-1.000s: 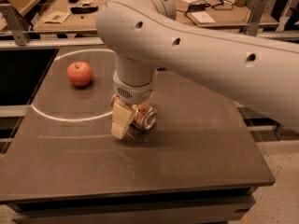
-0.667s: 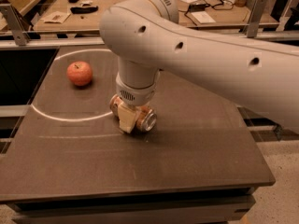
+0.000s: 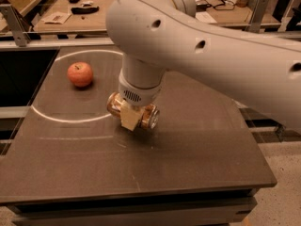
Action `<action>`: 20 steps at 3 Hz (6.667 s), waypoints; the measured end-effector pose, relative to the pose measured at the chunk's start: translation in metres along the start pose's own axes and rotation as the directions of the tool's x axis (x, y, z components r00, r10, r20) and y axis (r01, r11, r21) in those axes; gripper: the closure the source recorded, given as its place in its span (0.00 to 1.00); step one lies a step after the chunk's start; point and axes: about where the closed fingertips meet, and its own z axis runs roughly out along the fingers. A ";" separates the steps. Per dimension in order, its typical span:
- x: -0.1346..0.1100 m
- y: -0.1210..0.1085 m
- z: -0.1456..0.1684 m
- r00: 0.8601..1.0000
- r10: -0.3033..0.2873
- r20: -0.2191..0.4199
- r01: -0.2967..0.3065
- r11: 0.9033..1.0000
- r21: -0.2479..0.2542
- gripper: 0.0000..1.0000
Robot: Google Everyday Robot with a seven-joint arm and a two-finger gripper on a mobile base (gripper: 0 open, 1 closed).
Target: Place orange can upright
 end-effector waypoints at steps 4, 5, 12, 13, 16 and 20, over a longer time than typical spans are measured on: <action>-0.018 0.004 -0.026 0.685 0.140 0.715 0.139 0.938 -0.316 1.00; -0.002 0.023 -0.063 0.511 0.151 0.846 0.263 0.910 -0.320 1.00; 0.052 0.035 -0.037 0.307 0.112 0.945 0.035 0.991 -0.129 1.00; 0.052 0.035 -0.030 0.260 0.098 0.961 0.016 0.994 -0.106 1.00; 0.045 0.033 -0.026 0.256 0.090 0.962 0.080 0.990 -0.114 0.36; 0.043 0.030 -0.024 0.248 0.098 0.964 0.115 0.985 -0.130 0.00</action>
Offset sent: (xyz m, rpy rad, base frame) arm -0.0477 -0.0079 0.0799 0.9979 0.0132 0.4467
